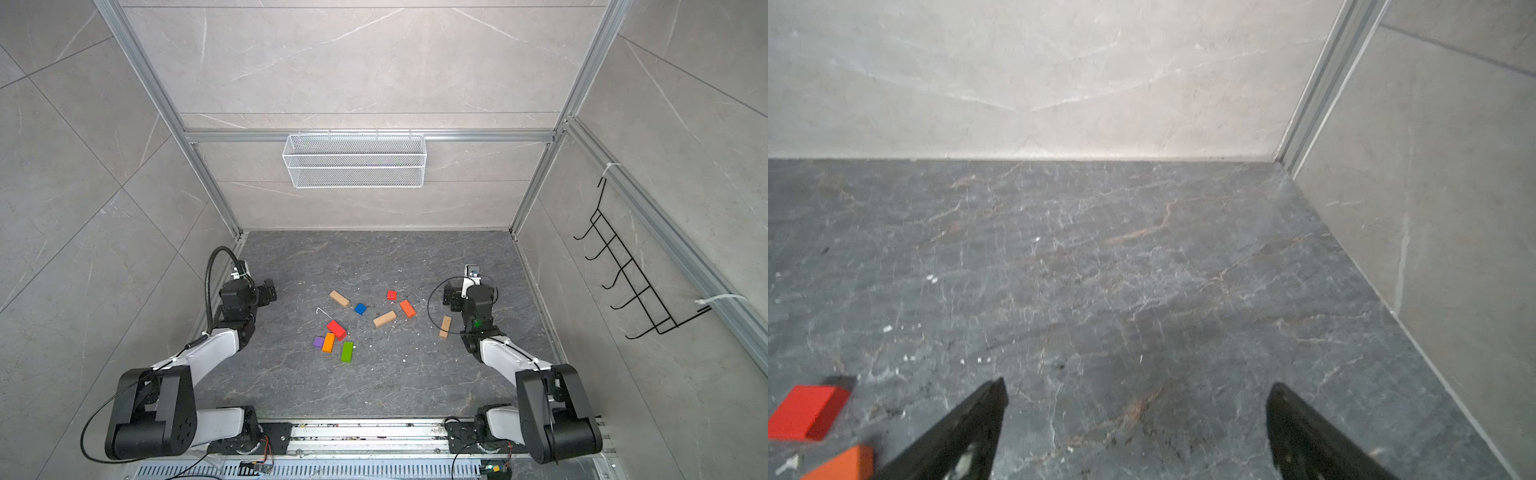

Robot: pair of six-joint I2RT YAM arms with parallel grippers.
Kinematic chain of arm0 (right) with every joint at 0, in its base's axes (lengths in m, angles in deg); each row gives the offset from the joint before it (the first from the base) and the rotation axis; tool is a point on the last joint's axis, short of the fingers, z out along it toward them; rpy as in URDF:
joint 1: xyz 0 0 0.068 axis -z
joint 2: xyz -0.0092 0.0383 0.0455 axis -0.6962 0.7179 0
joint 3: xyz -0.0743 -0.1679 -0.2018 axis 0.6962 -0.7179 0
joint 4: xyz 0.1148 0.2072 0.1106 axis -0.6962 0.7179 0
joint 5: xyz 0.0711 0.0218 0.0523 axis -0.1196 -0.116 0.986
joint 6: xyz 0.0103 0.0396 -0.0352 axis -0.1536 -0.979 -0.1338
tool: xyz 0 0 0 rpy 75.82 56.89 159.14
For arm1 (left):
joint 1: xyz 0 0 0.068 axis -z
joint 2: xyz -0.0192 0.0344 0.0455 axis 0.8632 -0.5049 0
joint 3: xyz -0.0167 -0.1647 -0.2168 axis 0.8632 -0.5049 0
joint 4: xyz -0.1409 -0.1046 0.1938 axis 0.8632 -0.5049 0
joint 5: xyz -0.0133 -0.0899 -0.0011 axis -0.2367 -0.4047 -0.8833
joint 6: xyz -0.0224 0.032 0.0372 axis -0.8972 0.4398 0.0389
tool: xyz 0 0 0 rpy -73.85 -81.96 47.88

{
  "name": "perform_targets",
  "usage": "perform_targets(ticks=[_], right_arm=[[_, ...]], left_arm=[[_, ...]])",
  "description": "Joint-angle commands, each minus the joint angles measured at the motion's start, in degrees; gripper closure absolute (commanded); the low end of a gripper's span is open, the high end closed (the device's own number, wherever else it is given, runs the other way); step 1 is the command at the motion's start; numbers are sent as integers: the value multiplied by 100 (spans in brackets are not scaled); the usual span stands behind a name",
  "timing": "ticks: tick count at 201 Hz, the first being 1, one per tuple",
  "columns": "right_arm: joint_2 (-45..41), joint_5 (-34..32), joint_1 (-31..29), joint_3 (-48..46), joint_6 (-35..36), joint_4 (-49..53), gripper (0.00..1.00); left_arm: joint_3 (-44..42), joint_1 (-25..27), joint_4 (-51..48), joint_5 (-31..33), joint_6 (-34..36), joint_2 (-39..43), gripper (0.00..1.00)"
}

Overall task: Build the wood block tower
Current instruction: 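Swing both grippers forward over the scattered blocks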

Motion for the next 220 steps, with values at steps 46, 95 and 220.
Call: perform_targets(ticks=[46, 95, 220], right_arm=[[44, -441, -368, 2015, -1391, 4267, 1], [628, 308, -741, 3110, -2013, 5882, 1], [921, 674, -1855, 3230, -1280, 5753, 4]], left_arm=[[2150, 25, -4058, -809, -1238, 368, 0], [2523, 43, -4768, -2154, -1348, 449, 0], [2863, 584, -5636, -4429, -657, 146, 0]])
